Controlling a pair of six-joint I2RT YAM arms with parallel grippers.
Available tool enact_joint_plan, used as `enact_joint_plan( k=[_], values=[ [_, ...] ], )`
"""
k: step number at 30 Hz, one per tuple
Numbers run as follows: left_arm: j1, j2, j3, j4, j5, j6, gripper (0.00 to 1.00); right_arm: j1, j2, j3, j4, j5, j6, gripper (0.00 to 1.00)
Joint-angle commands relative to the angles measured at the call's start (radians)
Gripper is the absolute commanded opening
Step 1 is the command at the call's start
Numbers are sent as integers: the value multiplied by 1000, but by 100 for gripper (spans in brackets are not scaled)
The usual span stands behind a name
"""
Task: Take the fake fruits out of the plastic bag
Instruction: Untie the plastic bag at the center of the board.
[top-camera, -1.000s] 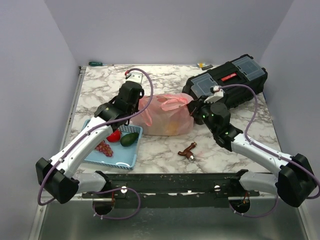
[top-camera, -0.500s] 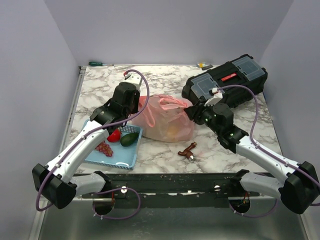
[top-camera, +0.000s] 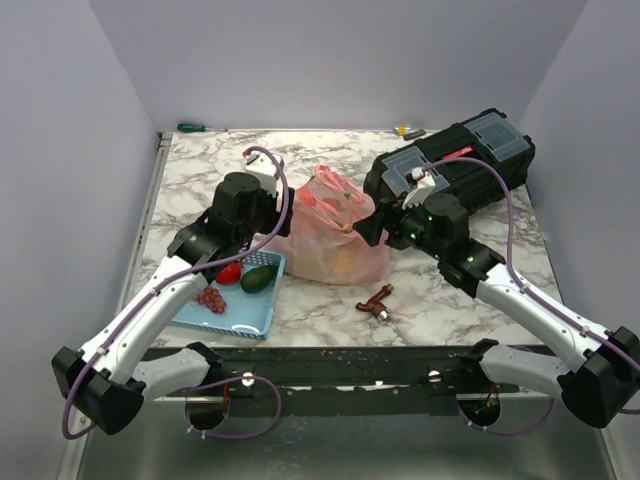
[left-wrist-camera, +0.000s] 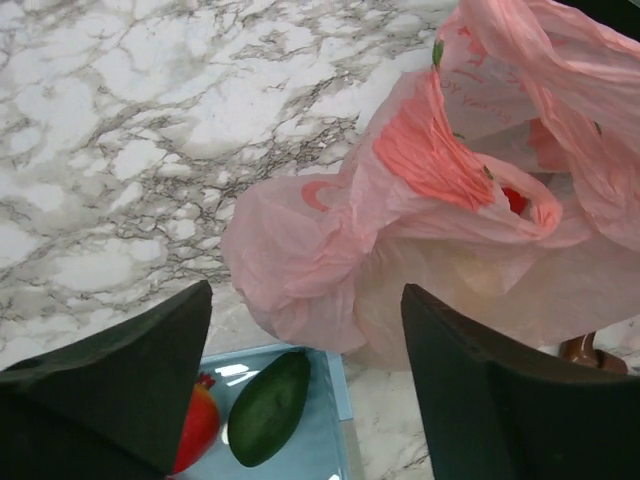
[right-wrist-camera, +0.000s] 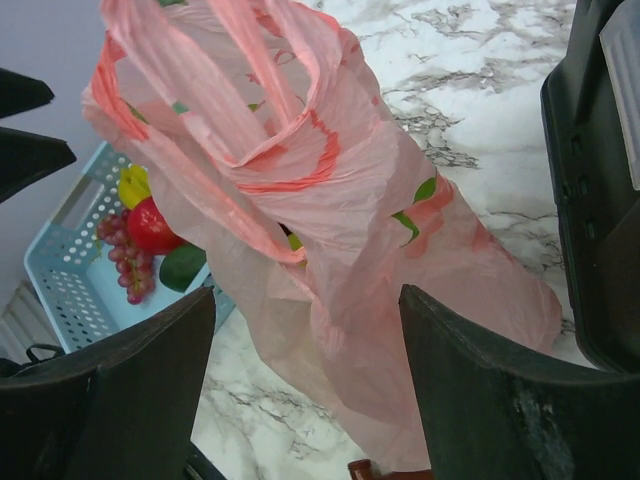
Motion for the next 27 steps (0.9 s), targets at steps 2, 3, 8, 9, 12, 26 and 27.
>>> enact_joint_plan(
  k=[2,3,8,9,12,26,27],
  values=[
    [-3,-127,-73,115,85,60,85,5,-29,33,-65,-19,-63,80],
    [-6,-151,-90,131,117,76,87,5,-29,41,-67,-12,-68,81],
    [-122,-258,-191,237,180,219,99,4,-29,42,-48,-15,-59,82],
    [-155,-281,-221,258,176,253,99,4,-33,36,-37,-16,-49,82],
    [-270,-340,-336,401,15,343,99,4,-51,3,-6,-27,-28,82],
    [-453,-82,-641,1309,-329,1317,98,3,-118,-91,83,-18,-42,86],
    [-452,-44,-626,1323,-331,1351,98,4,-120,-93,82,-19,-42,86]
  ],
)
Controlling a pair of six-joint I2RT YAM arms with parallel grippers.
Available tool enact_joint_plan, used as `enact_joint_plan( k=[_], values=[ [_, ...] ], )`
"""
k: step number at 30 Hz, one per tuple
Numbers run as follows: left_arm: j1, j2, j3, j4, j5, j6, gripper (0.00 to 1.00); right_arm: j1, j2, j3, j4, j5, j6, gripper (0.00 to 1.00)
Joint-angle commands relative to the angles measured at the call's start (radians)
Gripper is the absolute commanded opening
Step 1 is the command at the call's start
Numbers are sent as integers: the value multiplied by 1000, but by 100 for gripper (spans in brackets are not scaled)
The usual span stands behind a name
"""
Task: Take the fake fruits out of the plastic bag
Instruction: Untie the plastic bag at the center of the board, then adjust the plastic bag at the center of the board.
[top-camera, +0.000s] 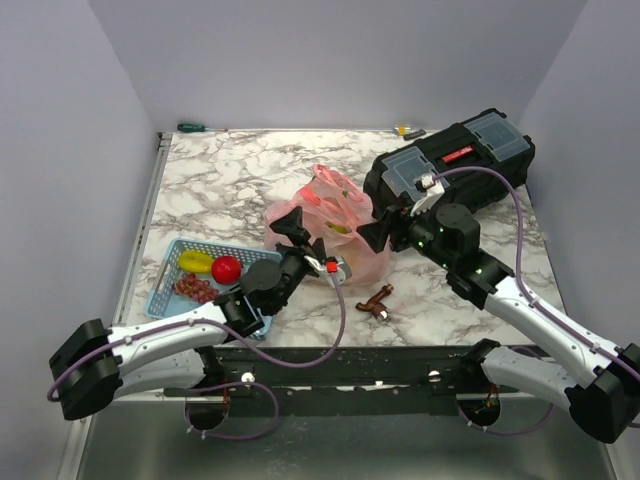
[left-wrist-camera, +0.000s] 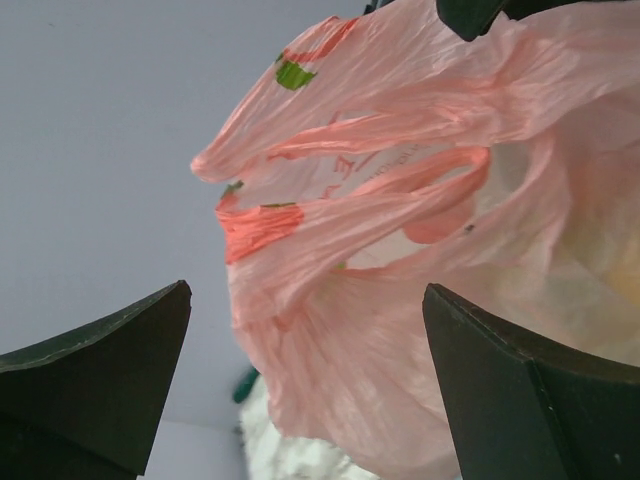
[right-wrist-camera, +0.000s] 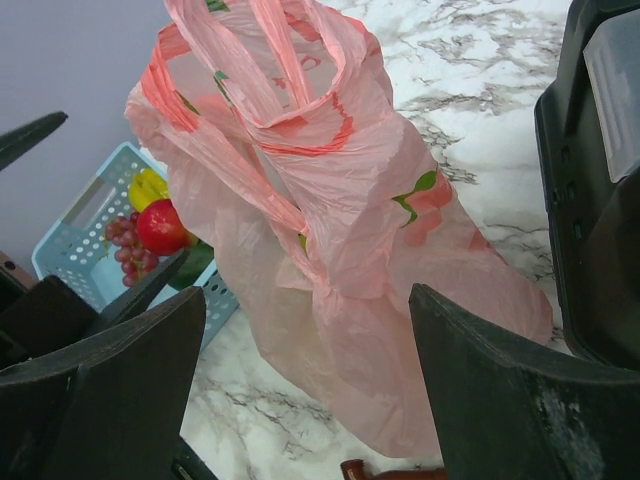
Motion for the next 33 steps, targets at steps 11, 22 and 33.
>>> enact_joint_plan(
  k=[11,22,33],
  values=[
    [114,358,92,355,-61,486,97,3,-70,-51,53,-18,10,87],
    [119,648,276,686,-130,506,55,4,-43,-23,33,-18,28,88],
    [161,215,425,-369,272,-426,0,5,75,93,-11,-63,-19,88]
  ],
)
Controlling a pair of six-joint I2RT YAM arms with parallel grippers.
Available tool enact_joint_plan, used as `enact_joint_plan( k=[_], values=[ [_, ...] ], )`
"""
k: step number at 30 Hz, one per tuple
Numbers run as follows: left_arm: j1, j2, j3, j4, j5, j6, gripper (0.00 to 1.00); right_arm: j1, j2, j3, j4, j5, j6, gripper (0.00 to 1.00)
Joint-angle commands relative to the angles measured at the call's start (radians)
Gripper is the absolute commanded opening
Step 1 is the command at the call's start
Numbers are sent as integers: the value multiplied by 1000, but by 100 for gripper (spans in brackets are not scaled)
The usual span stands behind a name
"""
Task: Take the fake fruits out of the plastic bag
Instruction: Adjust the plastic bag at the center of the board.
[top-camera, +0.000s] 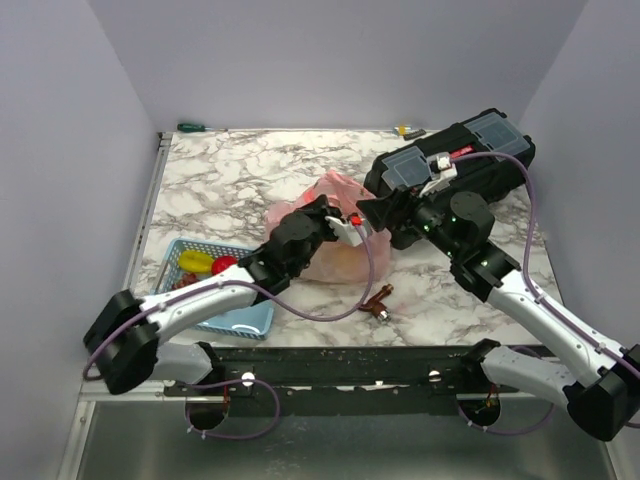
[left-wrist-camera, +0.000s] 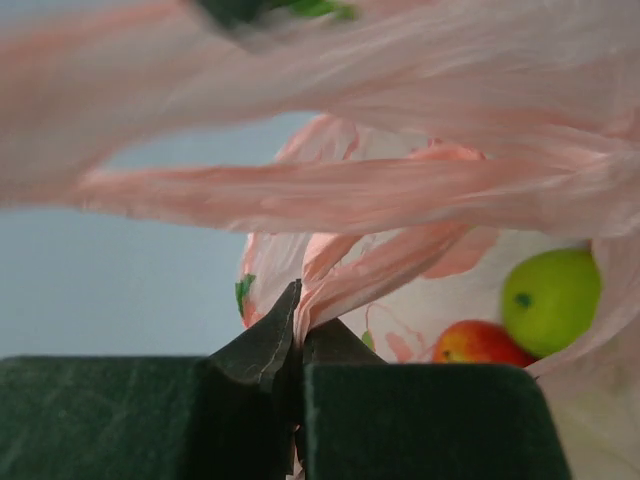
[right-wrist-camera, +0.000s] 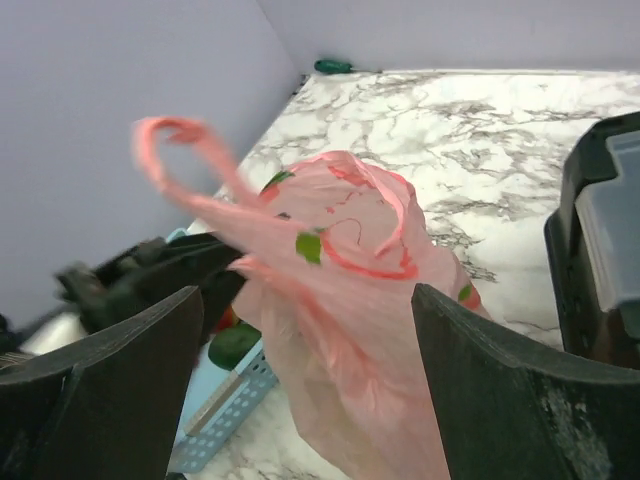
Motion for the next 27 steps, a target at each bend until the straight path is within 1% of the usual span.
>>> enact_joint_plan(
  k=[1,2,5,7,9,10,12,14,17,18,20,22,24,25,27],
  values=[
    [50,-235,114,-448,353,-615,0,16,86,32,-119,-79,-66,88],
    [70,-266,110,-481,402,-667,0,16,99,49,-123,-82,-77,89],
    [123,-350,82,-514,456,-807,0,17,148,97,-123,-127,-112,89],
    [174,-399,73,-536,513,-893,0,23,179,130,-157,-170,-141,89],
    [218,-435,55,-537,596,-950,0,40,195,149,-155,-153,-161,89],
    [228,-449,41,-529,597,-972,0,50,197,152,-151,-138,-166,89],
    [230,-470,20,-514,569,-1024,0,79,202,164,-167,-70,-173,89],
    [230,-488,-7,-497,550,-1057,0,128,213,181,-196,43,-181,89],
    [238,-497,-48,-440,544,-1098,0,194,227,194,-211,264,-154,88],
    [244,-491,-44,-446,535,-1118,0,196,229,194,-203,291,-130,87],
    [251,-465,-5,-488,491,-1164,0,196,233,198,-165,285,-116,82],
    [266,-423,63,-593,426,-1234,0,196,252,219,-135,283,-90,74],
    [300,-369,158,-700,400,-1307,0,194,294,274,-135,291,-63,60],
    [323,-344,206,-752,402,-1353,0,182,321,310,-137,274,-53,44],
    [372,-291,275,-813,404,-1434,0,115,398,384,-148,162,-9,7]
  ],
)
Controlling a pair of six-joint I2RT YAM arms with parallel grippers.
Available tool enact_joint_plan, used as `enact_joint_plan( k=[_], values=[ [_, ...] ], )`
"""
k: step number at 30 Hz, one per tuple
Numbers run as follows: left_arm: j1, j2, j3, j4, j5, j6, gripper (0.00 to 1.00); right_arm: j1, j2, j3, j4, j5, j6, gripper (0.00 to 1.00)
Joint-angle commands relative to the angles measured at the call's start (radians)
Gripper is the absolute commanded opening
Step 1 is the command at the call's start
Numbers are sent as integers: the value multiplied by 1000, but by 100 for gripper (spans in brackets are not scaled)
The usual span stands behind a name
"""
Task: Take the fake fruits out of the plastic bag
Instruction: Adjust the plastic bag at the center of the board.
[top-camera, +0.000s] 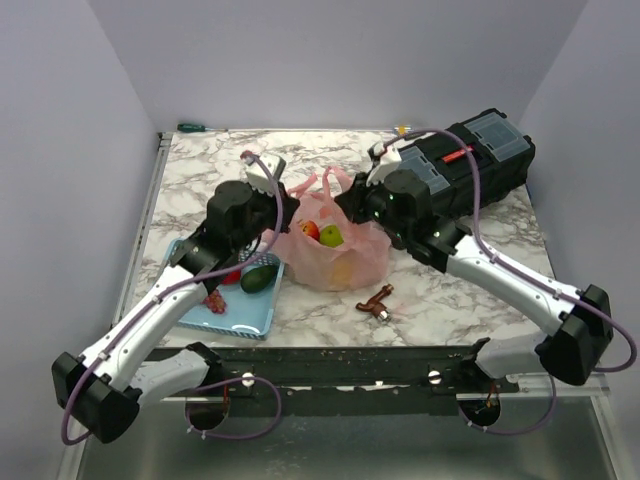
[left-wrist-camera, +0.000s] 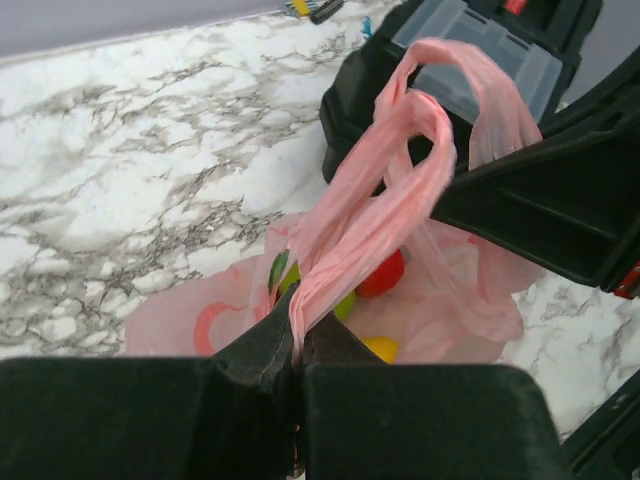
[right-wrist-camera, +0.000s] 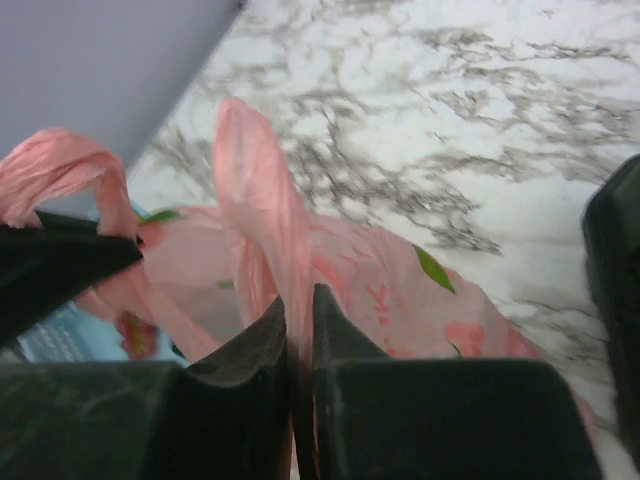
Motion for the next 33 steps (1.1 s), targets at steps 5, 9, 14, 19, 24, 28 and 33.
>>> enact_joint_plan(
  k=[5,9,14,19,24,28,33],
  values=[
    [275,223,313,-227,93,-437,0,-283,284,325,76,-418,171,1],
    [403,410,522,-246,316,-535,0,-402,445,592,19,-613,214,1],
    [487,569,771,-314,574,-533,0,-479,476,729,-29,-749,228,1],
    [506,484,658,-294,540,-399,0,-475,356,532,5,-839,187,1],
    [551,420,392,-278,537,-395,0,-418,216,175,140,-882,203,3],
    [587,322,190,-224,465,-408,4,-281,120,-11,161,-851,147,8],
    [595,162,62,-223,365,-366,37,-193,28,-164,152,-716,102,18]
  ],
)
